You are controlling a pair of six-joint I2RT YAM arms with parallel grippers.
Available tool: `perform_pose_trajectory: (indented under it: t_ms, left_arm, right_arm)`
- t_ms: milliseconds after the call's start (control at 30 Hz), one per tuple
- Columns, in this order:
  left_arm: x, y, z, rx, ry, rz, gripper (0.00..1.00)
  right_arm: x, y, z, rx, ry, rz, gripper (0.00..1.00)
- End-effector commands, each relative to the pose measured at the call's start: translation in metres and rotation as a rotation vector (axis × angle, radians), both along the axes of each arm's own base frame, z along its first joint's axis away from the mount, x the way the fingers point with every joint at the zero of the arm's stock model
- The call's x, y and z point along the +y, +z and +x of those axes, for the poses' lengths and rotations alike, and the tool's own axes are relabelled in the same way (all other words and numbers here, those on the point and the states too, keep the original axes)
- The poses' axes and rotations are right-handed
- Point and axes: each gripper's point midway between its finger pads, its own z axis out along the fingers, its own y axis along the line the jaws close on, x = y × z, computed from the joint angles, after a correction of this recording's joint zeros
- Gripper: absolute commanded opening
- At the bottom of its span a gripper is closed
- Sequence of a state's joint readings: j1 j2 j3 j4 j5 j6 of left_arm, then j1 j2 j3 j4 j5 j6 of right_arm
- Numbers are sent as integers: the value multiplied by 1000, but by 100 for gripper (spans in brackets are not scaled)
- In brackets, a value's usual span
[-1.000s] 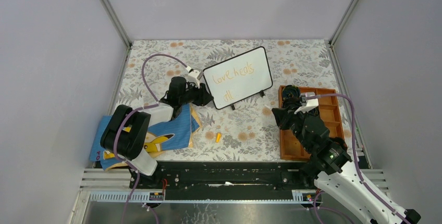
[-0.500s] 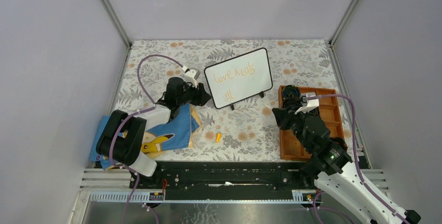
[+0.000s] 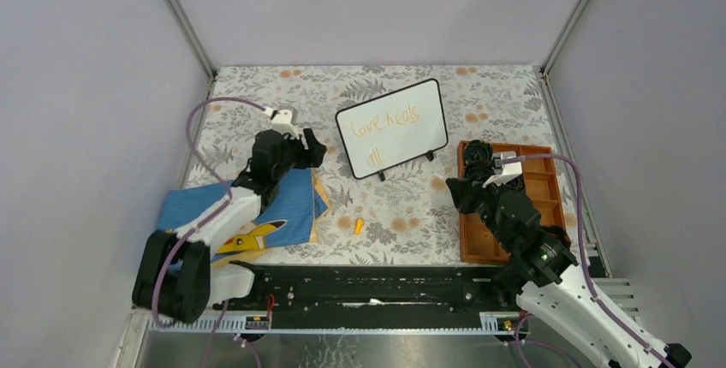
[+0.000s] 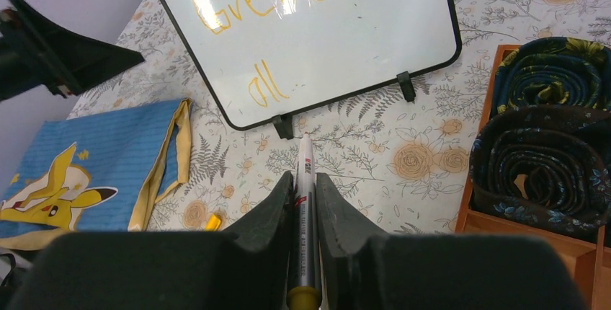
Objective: Write a sentence on the whiteboard
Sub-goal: Close the whiteboard marker at the center of the board.
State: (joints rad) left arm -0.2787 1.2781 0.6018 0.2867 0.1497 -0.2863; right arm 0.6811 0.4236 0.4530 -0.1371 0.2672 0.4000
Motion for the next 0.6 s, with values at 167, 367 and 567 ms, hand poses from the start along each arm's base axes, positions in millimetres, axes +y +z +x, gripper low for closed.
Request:
perform_pose_trajectory:
  t_ms: [167, 367, 567]
  left_arm:
    - [77, 75, -29, -142, 402, -12, 93]
    - [76, 100, -50, -232, 433, -189, 99]
    - [96, 84, -54, -151, 639, -246, 99]
  right_arm:
    - [4, 26, 1, -64, 23, 40, 0]
    - [7, 30, 5, -59, 27, 22, 0]
    - [6, 28, 12, -57, 11, -26, 0]
